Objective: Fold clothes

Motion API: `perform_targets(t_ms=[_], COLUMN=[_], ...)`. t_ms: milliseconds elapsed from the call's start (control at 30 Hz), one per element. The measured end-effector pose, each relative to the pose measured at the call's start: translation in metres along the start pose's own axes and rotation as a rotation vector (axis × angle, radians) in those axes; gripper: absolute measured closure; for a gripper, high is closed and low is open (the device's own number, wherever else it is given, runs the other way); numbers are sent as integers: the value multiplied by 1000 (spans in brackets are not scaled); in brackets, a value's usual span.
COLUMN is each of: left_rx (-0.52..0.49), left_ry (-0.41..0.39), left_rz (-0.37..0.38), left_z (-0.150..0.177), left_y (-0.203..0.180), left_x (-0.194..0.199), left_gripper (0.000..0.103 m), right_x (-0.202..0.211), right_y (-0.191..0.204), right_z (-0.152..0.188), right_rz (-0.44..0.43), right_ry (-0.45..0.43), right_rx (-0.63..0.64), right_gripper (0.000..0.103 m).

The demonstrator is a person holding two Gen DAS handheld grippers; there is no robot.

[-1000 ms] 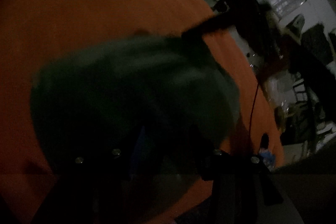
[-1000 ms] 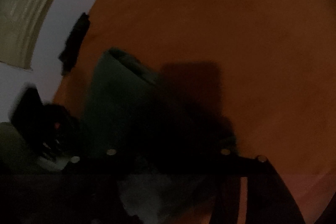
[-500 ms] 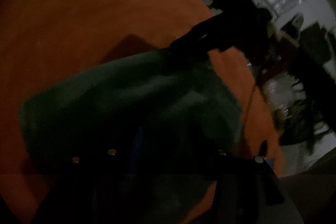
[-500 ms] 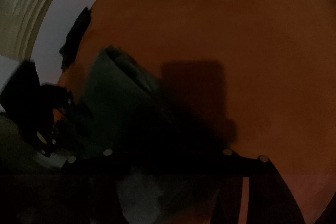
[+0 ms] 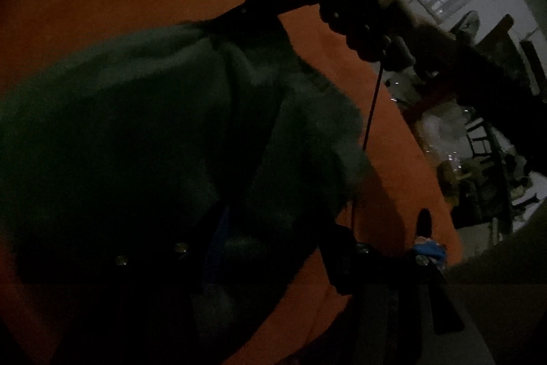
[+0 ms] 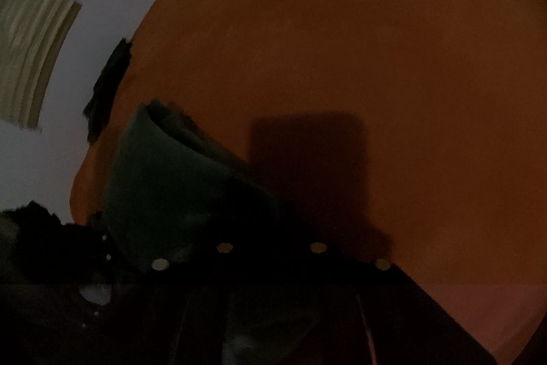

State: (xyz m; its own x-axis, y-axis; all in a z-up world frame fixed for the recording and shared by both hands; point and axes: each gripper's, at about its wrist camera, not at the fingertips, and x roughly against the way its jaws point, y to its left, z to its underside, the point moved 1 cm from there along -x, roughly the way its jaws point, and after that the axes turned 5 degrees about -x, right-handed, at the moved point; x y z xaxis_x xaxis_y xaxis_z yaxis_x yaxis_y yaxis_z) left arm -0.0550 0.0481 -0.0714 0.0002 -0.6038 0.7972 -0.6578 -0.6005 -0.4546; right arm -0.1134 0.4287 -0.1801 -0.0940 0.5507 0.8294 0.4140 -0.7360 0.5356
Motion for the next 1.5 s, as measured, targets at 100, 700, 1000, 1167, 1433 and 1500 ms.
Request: perform_targets(t_ms=[100,700,1000,1167,1433,1500], left_rx=[38,337,369,398,367,370], left_ry=[-70,-237,-279,-253,-256,-251], left_rz=[15,-217,-231,-231,-237,-233], left_z=[-13,-6,3,12,17,18], left_y=[22,161,167,173,172,175], left_x=[33,100,108,99,111,111], left_gripper=[50,45,44,44,44,44], right_x=[31,38,69,64,62,60], right_y=[12,56,37,26,35,33], right_z=[16,211,225,243,231,226], right_rz=[38,-54,-123,-58,-40,-65], right_ry=[-115,-301,-455,-423,-372,-363], right_rx=[-50,-254,-349,-389,-319,-305], right_gripper=[79,73,101,102,93,78])
